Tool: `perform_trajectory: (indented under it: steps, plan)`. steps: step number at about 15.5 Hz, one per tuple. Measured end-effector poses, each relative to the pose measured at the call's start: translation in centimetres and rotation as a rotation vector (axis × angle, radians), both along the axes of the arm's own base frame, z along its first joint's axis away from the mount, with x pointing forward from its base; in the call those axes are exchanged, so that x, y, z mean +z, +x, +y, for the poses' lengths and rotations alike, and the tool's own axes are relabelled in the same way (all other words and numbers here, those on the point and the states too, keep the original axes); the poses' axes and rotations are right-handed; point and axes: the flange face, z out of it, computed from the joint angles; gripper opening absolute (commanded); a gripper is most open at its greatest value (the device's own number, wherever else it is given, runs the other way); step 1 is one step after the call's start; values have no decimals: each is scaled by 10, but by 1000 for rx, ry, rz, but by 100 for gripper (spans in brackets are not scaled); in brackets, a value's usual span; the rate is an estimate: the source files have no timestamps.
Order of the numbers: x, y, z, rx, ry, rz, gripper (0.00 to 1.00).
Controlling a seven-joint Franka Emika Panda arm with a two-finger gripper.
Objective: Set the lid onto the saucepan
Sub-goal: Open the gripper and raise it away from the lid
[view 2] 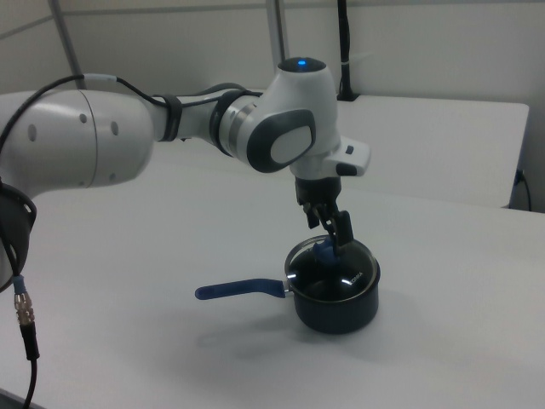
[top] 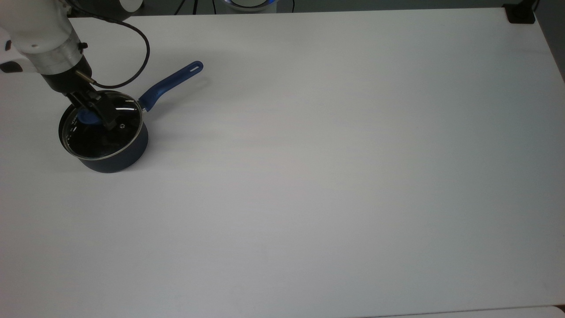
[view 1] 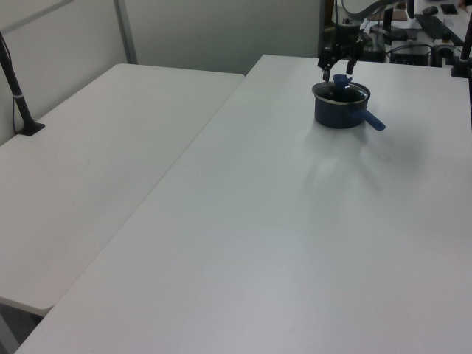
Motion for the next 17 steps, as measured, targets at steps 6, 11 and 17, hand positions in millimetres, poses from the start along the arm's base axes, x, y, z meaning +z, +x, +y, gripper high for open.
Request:
perform_trajectory:
  steps: [6,11,17]
  plan:
    - [52,-2,54,77,9,11,100]
    - [101,-23,153,231,2,141,100]
    - [142,-56,259,455,-50,234,100]
